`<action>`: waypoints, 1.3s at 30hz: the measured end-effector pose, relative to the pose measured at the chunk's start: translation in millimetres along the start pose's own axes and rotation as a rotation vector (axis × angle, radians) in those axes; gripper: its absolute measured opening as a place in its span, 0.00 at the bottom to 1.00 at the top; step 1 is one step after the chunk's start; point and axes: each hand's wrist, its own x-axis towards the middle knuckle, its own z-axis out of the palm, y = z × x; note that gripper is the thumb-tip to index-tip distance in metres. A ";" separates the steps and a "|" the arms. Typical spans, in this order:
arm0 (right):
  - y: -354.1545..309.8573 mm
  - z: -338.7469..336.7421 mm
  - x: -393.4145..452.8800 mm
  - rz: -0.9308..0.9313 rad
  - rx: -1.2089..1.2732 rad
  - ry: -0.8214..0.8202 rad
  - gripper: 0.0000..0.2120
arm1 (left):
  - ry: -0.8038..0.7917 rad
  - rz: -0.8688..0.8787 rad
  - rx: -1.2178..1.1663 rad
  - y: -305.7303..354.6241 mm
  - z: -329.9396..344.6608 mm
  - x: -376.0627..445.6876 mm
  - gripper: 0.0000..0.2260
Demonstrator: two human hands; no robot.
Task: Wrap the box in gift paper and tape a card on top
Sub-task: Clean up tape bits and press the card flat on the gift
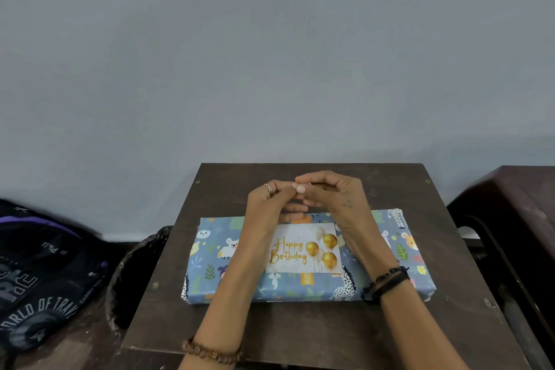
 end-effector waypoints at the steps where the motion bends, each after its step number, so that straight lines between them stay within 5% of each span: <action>1: 0.4 0.8 -0.2 -0.020 -0.022 0.014 0.05 | -0.003 0.004 -0.011 -0.2 0.2 -0.5 0.07; 9: 6.4 1.8 -2.2 -0.098 -0.118 0.122 0.11 | -0.026 0.014 -0.080 -1.3 -4.4 -1.5 0.08; 23: 5.1 0.1 -1.7 -0.101 -0.108 -0.041 0.19 | 0.099 0.116 -0.038 -8.7 -0.7 3.8 0.05; 28: 6.9 -1.2 0.0 -0.072 -0.041 0.033 0.22 | 0.106 0.130 -0.032 -10.1 -1.4 4.2 0.06; 39: 10.0 -0.4 3.6 -0.061 -0.074 0.113 0.18 | 0.046 0.127 -0.028 -10.9 -3.3 2.2 0.08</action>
